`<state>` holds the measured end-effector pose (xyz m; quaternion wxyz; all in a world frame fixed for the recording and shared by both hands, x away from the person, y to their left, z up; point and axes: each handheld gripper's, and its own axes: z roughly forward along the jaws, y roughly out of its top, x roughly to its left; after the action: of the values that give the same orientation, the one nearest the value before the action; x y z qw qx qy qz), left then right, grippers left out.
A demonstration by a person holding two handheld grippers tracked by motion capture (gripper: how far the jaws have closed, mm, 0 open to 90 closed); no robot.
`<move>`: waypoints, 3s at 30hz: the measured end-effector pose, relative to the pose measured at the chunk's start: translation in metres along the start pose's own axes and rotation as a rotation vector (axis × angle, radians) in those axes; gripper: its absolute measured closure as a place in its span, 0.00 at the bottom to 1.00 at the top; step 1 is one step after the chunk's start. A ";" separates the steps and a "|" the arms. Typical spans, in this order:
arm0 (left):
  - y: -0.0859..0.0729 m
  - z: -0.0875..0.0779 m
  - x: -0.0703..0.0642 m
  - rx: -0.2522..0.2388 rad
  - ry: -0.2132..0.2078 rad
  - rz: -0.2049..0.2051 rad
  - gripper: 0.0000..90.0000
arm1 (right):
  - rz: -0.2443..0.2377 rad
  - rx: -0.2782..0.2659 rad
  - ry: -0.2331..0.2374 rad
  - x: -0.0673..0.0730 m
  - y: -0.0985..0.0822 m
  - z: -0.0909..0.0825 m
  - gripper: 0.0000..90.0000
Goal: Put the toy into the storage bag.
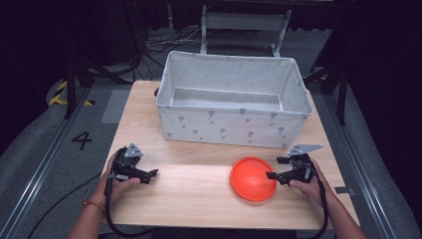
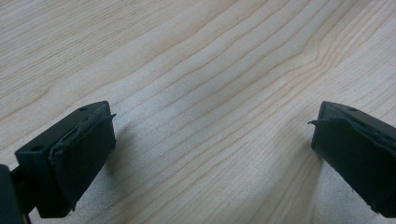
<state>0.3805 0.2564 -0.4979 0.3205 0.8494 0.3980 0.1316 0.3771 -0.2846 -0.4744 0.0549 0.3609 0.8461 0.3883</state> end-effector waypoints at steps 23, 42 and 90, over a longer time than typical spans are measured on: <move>0.000 0.000 0.000 -0.002 0.005 0.008 0.00 | -0.106 0.162 -0.050 0.024 0.022 0.040 0.36; 0.000 0.000 0.000 0.000 0.000 0.001 0.00 | -0.204 -0.015 0.020 0.042 0.050 -0.001 0.90; 0.000 0.000 0.000 -0.003 0.003 0.000 0.00 | -0.614 -0.020 -0.085 0.077 0.203 -0.130 0.91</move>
<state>0.3804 0.2563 -0.4979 0.3210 0.8489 0.3982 0.1335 0.3876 -0.2255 -0.2285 0.2084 0.1039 0.9087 0.3465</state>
